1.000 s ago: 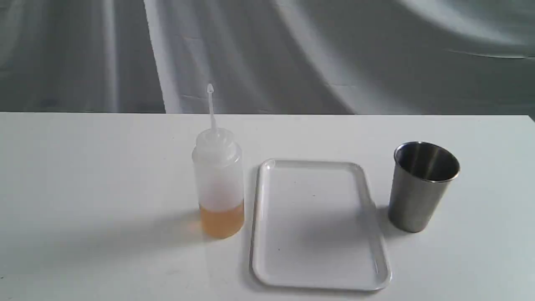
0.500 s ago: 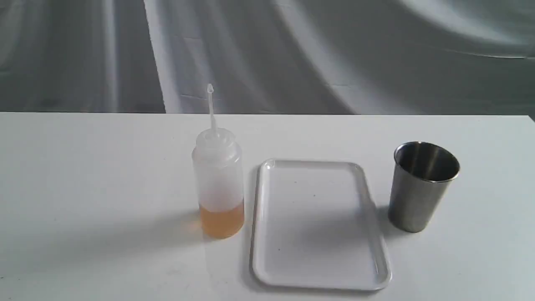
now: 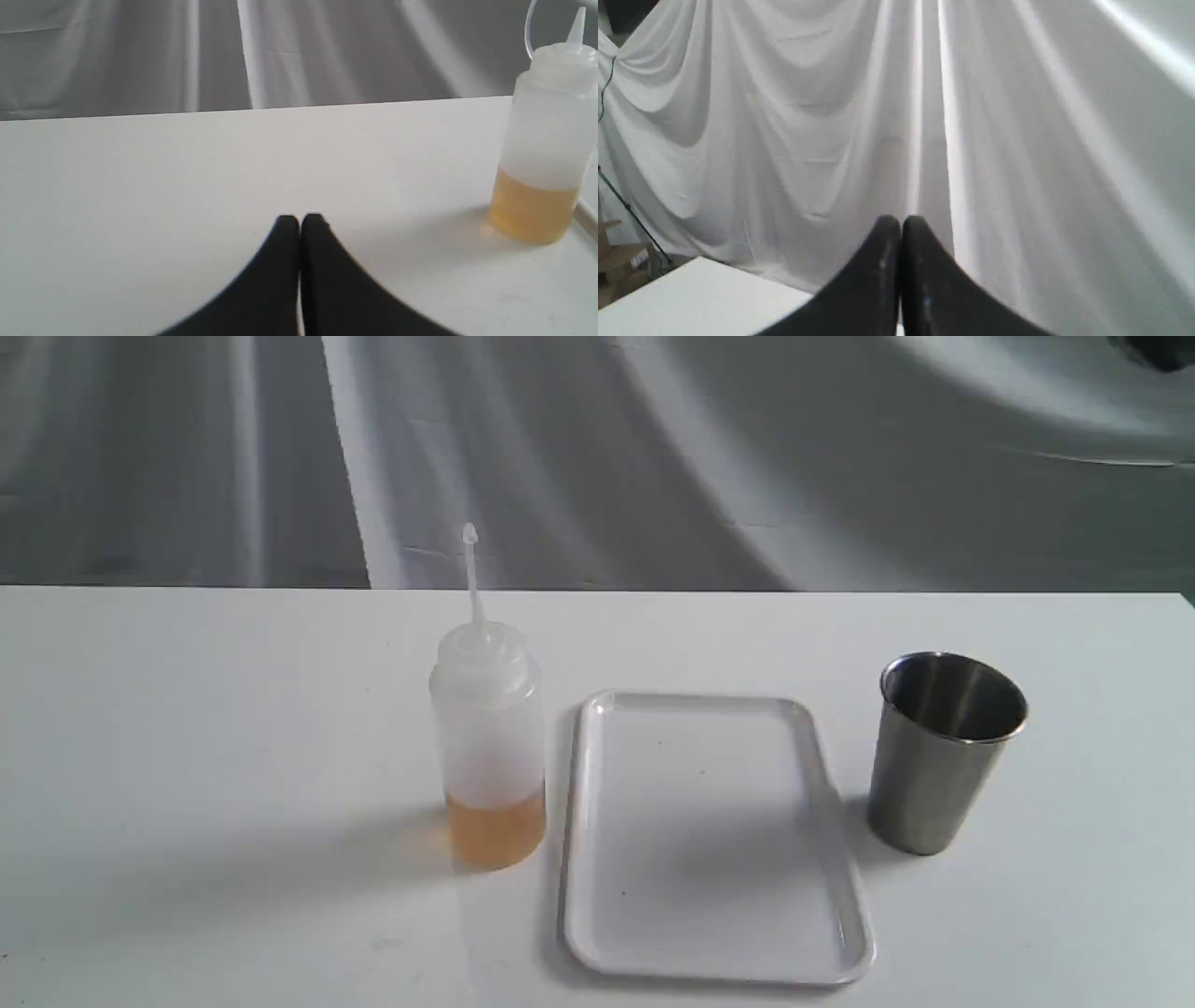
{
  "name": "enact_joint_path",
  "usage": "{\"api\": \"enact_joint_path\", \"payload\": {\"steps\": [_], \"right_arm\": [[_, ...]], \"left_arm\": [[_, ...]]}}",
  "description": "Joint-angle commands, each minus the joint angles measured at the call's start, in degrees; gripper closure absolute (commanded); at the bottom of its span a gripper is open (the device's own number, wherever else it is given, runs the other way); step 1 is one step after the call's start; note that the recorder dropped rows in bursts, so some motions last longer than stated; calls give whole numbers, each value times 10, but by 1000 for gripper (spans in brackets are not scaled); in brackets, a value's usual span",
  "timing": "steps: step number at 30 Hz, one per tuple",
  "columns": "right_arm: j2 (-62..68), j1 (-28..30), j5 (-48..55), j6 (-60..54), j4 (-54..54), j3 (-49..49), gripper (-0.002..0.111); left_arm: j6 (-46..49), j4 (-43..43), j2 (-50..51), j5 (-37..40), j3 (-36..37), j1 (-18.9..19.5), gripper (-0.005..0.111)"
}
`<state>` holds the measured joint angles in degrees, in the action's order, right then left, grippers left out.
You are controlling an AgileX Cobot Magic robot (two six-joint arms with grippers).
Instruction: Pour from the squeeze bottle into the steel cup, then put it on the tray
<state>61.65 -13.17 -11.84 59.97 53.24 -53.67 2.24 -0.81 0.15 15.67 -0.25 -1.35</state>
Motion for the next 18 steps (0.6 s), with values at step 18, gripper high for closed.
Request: {"api": "enact_joint_path", "payload": {"steps": [18], "right_arm": [[171,-155,60,-168,-155,-3,108]], "left_arm": [[-3,-1,-1,-4,3,1,107]]}}
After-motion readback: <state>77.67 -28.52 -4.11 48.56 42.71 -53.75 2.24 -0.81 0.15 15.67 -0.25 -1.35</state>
